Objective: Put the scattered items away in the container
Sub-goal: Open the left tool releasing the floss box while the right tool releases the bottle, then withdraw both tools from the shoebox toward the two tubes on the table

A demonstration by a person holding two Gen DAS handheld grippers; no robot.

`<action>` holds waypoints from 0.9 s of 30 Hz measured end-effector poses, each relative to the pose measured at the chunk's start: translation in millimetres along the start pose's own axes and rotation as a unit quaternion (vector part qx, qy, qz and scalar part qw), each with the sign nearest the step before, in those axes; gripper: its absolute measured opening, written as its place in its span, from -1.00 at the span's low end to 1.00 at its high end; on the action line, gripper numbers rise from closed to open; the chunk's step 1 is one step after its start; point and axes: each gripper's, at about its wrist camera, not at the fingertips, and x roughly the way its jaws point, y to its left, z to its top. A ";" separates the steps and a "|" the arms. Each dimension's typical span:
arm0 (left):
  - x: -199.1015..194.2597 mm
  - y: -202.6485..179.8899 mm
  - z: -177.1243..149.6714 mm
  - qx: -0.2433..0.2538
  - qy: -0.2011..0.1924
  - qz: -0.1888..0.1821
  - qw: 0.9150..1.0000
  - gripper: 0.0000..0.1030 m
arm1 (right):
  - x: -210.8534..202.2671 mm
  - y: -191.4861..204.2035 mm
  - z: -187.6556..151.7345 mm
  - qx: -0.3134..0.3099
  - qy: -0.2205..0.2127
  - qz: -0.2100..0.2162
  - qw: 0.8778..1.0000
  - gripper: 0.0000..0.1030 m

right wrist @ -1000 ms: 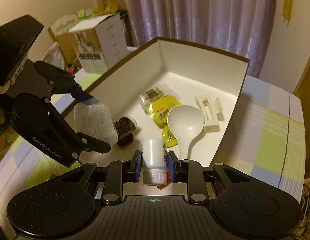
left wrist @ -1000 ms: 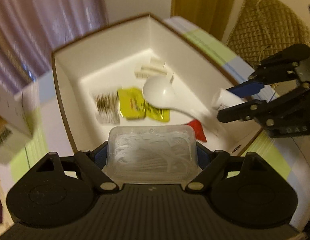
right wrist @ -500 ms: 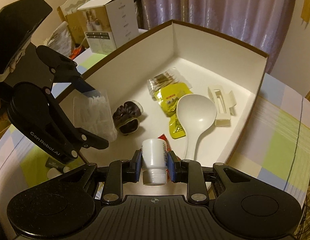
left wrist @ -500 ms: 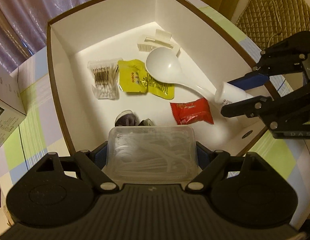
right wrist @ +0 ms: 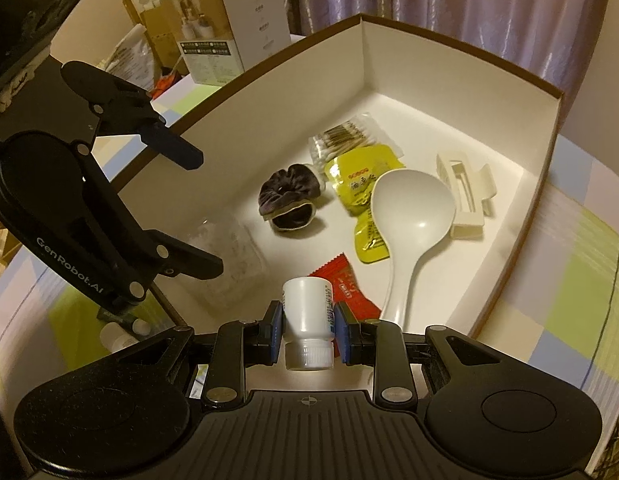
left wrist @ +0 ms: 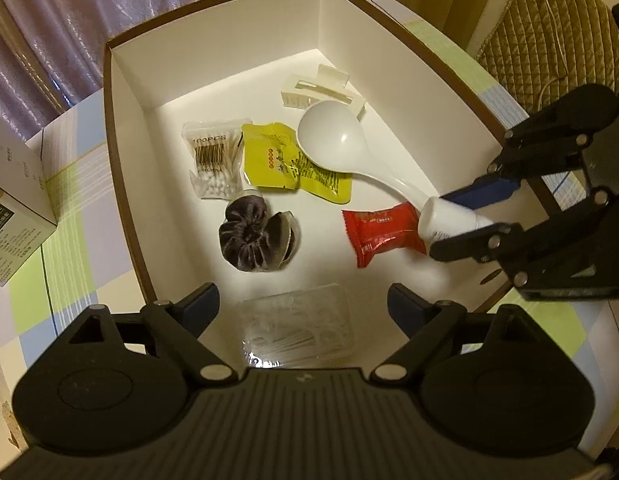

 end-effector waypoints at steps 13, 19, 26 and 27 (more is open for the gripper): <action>-4.3 1.9 -1.5 -0.004 -0.007 0.003 1.000 0.73 | -7.2 14.6 -0.5 -0.017 -0.028 0.006 0.999 0.45; -8.8 1.9 -1.1 -0.007 -0.013 0.001 1.000 0.73 | -15.7 11.4 -5.4 0.017 -0.022 -0.005 1.000 0.45; -10.3 0.2 -2.1 -0.011 -0.017 0.004 1.000 0.73 | -27.3 12.9 -7.9 0.032 -0.032 -0.008 0.999 0.45; -10.8 -0.5 -2.1 -0.010 -0.018 0.004 1.000 0.73 | -28.2 13.6 -8.3 0.034 -0.033 -0.009 0.999 0.45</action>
